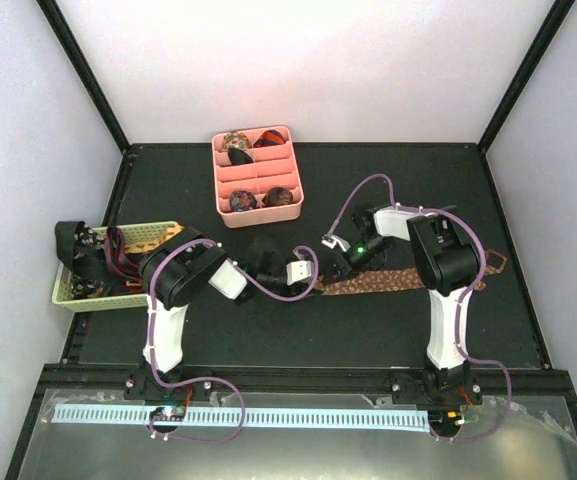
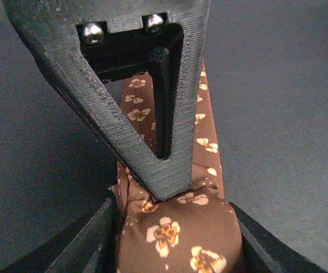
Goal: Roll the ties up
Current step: Roll the tie at the center of the board.
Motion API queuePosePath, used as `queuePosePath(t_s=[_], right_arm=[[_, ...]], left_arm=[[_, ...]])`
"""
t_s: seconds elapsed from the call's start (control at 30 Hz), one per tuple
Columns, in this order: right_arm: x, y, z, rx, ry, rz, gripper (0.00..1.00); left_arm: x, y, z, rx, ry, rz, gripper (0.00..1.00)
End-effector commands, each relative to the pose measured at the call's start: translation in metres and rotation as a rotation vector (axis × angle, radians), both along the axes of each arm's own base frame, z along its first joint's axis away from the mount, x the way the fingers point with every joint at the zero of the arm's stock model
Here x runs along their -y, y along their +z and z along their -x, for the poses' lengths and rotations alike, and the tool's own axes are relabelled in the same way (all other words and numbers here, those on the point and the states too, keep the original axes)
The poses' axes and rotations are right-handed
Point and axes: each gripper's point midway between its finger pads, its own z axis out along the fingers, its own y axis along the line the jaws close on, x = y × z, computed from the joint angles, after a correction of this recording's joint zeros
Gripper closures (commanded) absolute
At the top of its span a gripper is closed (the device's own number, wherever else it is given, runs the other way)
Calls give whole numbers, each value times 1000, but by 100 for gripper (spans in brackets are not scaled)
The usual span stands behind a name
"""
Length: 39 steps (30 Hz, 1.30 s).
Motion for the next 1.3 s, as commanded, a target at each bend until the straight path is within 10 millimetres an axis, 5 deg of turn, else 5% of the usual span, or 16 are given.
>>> queuePosePath(t_s=[0.0, 0.27, 0.53, 0.73, 0.93, 1.07, 1.27], right_arm=[[-8, -10, 19, -26, 6, 1, 98], [-9, 2, 21, 38, 9, 17, 97], [8, 27, 5, 41, -42, -12, 66], [4, 43, 15, -8, -77, -65, 61], [-5, 30, 16, -44, -72, -33, 61], [4, 13, 9, -25, -74, 65, 60], [23, 21, 25, -24, -107, 79, 54]], left_arm=[[-1, -4, 20, 22, -86, -11, 51], [-5, -26, 19, -62, -16, -150, 66], [-16, -41, 18, -94, 27, -252, 76], [-22, -49, 13, -132, 81, -323, 77], [-26, -53, 13, -161, 116, -367, 76], [-27, -50, 17, -154, 111, -366, 77], [-27, -49, 20, -147, 99, -363, 77]])
